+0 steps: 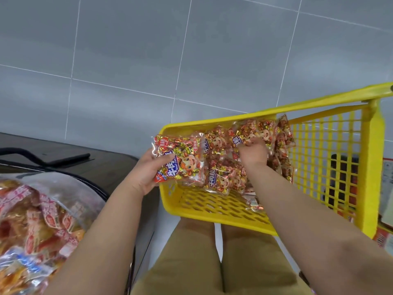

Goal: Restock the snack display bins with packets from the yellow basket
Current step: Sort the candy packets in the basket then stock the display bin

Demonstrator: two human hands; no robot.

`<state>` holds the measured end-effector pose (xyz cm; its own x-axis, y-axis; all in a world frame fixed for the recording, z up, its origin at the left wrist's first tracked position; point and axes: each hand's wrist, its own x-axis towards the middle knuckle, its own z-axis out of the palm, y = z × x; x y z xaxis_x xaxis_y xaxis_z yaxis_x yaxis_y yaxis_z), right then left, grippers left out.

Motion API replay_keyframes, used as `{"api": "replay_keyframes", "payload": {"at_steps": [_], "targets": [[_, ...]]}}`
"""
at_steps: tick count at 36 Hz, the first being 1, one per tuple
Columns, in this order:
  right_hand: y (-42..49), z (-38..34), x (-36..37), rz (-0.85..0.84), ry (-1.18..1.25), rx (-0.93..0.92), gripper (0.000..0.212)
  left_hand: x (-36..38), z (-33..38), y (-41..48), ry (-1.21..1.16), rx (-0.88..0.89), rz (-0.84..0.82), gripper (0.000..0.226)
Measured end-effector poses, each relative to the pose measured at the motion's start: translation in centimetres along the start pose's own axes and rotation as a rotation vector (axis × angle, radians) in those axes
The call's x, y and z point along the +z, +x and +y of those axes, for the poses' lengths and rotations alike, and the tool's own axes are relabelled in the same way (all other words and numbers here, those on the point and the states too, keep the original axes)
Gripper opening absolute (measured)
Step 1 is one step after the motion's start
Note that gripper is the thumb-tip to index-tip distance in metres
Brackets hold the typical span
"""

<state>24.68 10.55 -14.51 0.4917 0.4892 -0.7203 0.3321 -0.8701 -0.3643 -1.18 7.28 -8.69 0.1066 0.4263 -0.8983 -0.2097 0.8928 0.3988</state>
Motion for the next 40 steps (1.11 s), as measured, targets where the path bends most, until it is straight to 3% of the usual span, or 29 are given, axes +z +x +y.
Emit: {"api": "replay_keyframes", "payload": {"at_steps": [4, 6, 8, 12, 17, 19, 24, 30, 34, 40], "targets": [[0.9, 0.3, 0.8, 0.248, -0.184, -0.056, 0.065, -0.1, -0.2, 0.1, 0.053, 0.025, 0.041, 0.04], [1.3, 0.3, 0.4, 0.293, -0.222, -0.026, 0.083, 0.1, -0.2, 0.1, 0.067, 0.03, 0.052, 0.037], [2.2, 0.3, -0.3, 0.284, -0.289, 0.011, 0.089, 0.2, -0.1, 0.2, 0.065, 0.038, 0.058, 0.034], [3.2, -0.3, -1.1, 0.196, -0.604, -0.001, 0.082, 0.3, -0.2, 0.3, 0.061, 0.06, 0.057, 0.025], [3.6, -1.7, -2.2, 0.1, -0.925, -0.046, 0.086, 0.4, -0.3, 0.2, 0.087, 0.072, 0.061, 0.028], [3.3, -1.8, -2.8, 0.037, -0.992, -0.088, 0.077, 0.4, -0.2, 0.1, 0.085, 0.07, 0.064, 0.027], [0.2, -1.2, -5.1, -0.043, -0.849, -0.192, 0.046, 1.3, 0.4, -0.9, 0.057, 0.048, 0.088, 0.031], [-5.6, -0.9, -8.8, -0.225, -0.22, -0.163, 0.087, 2.7, 0.9, -5.0, -0.047, 0.08, 0.157, 0.018], [-9.6, -1.2, -11.2, -0.292, -0.188, -0.255, 0.089, 3.2, 1.2, -8.6, -0.075, 0.143, 0.207, 0.028], [-14.3, -2.8, -12.9, -0.437, -0.038, -0.334, 0.09, 3.8, -0.6, -14.0, -0.202, 0.294, 0.304, 0.015]]}}
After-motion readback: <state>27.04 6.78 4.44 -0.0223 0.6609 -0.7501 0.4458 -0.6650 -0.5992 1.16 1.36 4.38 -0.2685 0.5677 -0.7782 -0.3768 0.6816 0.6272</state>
